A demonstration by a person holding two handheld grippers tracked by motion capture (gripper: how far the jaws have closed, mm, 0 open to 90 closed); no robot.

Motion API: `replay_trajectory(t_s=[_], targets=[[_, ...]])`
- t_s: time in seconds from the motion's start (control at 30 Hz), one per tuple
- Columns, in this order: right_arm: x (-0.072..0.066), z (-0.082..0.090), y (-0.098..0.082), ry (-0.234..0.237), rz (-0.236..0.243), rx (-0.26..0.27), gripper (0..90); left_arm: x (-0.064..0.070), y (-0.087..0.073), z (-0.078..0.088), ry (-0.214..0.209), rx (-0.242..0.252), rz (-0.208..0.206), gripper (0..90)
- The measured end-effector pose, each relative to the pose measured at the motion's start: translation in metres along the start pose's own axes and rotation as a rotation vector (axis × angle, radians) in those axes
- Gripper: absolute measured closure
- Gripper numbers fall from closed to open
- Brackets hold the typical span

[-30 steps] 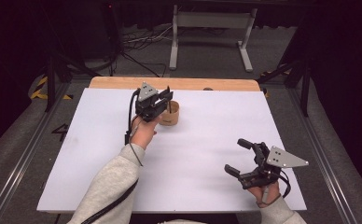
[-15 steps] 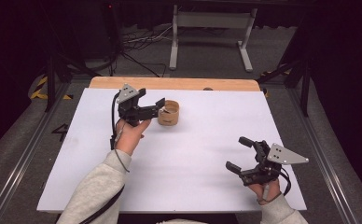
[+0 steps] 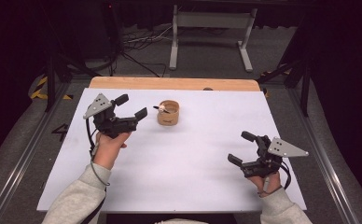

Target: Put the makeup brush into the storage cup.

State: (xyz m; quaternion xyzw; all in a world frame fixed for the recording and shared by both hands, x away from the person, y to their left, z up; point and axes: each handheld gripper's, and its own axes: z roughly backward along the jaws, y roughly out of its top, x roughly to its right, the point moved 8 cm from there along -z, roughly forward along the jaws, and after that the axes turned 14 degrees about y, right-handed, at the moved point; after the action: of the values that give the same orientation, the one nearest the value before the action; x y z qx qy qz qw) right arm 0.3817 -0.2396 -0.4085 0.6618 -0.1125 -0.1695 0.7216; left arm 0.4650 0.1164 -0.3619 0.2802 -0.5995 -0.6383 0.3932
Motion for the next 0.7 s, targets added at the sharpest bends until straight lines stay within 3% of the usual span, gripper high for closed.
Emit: replay_trajectory(t_s=[0.37, 0.53, 0.7], targets=[[0.009, 0.002, -0.002, -0.025, -0.002, -0.015, 1.2, 0.001, -0.009, 0.040, -0.045, 0.028, -0.030, 4.9], [0.011, 0.003, -0.005, -0.029, -0.005, -0.021, 1.1, -0.003, -0.022, 0.052, -0.036, 0.010, -0.059, 4.1], [0.013, 0.004, -0.008, -0.025, -0.002, -0.020, 0.9, -0.007, -0.032, 0.064, -0.042, 0.013, -0.045, 3.8]])
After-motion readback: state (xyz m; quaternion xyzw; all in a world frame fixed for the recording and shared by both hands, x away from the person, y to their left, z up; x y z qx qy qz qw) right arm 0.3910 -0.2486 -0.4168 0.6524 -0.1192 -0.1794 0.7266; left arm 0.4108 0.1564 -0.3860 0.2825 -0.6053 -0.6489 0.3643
